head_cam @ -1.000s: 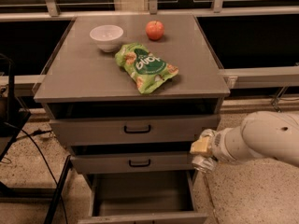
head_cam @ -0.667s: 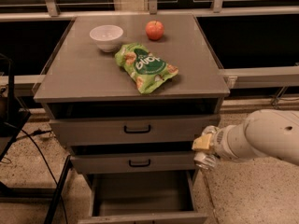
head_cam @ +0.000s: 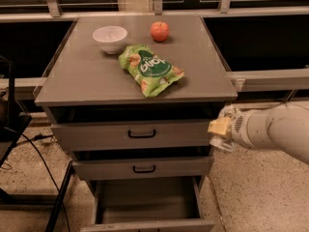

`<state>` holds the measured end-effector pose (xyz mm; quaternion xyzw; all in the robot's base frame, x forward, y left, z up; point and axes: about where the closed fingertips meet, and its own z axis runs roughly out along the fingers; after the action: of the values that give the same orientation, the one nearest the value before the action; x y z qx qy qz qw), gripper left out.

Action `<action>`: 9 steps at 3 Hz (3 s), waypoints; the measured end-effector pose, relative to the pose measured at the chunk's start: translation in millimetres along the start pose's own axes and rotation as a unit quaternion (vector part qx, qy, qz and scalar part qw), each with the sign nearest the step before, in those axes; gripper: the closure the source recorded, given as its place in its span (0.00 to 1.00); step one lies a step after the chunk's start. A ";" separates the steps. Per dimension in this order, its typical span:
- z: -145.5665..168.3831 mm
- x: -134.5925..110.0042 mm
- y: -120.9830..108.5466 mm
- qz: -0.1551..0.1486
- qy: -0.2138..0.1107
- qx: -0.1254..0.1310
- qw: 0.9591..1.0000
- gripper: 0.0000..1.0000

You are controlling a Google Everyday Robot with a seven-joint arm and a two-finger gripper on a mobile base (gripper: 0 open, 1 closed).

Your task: Pick 7up can from bottom drawer and place on counter

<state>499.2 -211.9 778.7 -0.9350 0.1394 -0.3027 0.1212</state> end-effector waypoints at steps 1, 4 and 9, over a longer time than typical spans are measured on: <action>-18.1 28.2 -6.4 -0.016 0.058 0.003 0.998 1.00; -40.5 81.5 -42.5 -0.075 0.203 0.072 0.974 1.00; -39.2 140.9 -98.2 -0.187 0.338 0.161 0.908 1.00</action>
Offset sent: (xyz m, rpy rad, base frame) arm 0.0431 -0.0076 0.0799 -0.0767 -0.4208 0.0151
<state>603.6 -173.0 915.1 -0.7538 -0.0561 -0.6356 0.1566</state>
